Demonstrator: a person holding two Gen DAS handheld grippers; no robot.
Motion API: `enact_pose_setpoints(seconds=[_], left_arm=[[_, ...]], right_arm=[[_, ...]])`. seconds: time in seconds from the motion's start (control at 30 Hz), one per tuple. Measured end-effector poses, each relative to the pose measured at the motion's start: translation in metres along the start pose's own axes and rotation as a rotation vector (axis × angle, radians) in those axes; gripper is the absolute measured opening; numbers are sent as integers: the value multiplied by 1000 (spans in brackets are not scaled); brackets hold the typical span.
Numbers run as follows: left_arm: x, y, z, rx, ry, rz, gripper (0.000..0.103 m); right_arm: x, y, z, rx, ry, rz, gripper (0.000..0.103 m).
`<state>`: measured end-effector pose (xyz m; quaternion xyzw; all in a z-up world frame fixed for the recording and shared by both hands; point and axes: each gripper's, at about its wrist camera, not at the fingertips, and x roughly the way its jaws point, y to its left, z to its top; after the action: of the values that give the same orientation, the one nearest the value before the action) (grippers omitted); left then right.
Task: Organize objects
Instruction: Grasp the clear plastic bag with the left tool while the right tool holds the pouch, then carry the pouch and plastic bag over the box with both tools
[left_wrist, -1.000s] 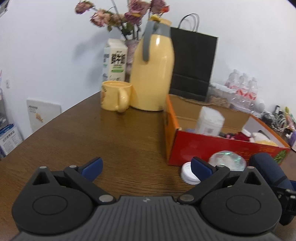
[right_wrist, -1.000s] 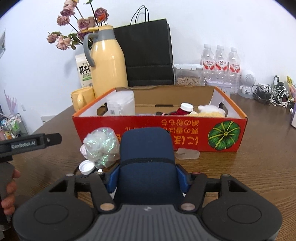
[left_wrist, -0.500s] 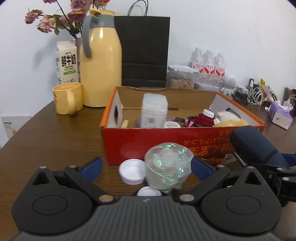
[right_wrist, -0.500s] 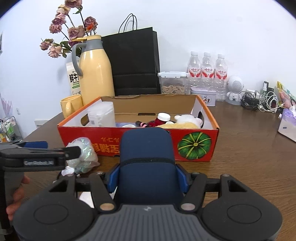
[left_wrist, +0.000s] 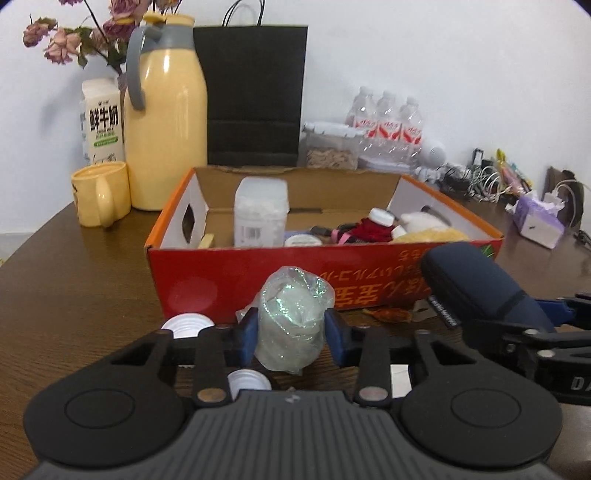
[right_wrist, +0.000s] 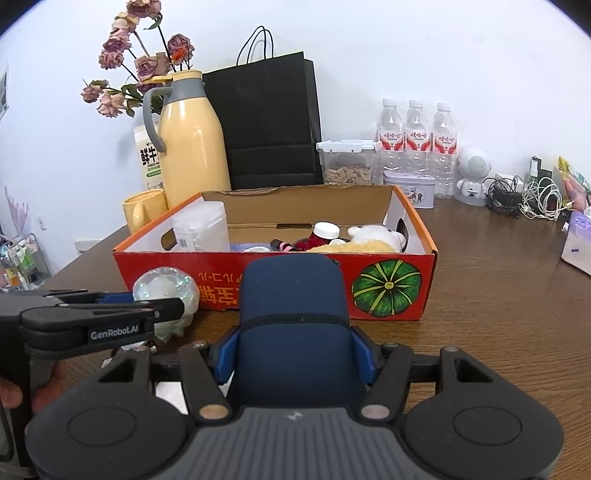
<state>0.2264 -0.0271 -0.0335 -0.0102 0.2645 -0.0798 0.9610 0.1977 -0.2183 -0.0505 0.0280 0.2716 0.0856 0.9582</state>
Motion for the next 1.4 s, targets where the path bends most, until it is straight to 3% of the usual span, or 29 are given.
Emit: enact_pose_setpoints(seconds=[0.27,0.6,0.93,1.23,1.4], left_arm=[[-27,-12,16,4,-84,-34,37],[-27,-21,65,-16,-148,-48,37],[17,-19,110,-61,-150,-16,37],[82,-12,127,-148,-72,8,37],[101,-16,124,-94,-36,12,37]], right_arm=[[-9,1,8,-12,-29,6,60],[-13,6,46,-42,-117,19,60],[28,3,95,-60,-127,12,60],[99,-22,118,-4,-62,-46,60],[115,-35,115,15,-34,-43,60]])
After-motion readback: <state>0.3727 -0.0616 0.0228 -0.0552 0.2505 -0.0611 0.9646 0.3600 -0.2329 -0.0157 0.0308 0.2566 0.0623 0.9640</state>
